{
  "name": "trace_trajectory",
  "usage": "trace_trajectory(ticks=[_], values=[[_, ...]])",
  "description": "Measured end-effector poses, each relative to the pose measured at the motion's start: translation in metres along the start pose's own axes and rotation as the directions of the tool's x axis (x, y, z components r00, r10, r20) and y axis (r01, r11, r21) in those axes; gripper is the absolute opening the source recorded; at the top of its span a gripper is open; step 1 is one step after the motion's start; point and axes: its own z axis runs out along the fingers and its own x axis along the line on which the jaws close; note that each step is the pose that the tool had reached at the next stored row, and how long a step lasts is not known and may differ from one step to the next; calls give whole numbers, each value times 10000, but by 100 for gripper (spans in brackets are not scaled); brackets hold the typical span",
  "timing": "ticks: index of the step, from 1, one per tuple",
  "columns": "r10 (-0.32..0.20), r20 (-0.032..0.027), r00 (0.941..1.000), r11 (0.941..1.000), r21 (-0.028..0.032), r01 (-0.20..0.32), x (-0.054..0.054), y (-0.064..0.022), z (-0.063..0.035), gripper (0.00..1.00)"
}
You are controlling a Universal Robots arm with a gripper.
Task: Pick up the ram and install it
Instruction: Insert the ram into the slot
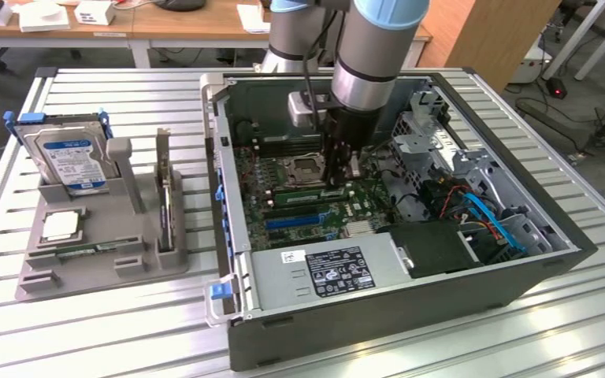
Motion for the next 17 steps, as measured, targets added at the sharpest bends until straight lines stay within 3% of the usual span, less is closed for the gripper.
trace_trajectory(ticks=[8, 17], values=[[0, 1, 10000, 10000, 1, 0, -6, 1, -165, 24], [0, 3, 10000, 10000, 1, 0, -8, 1, -221, 24]])
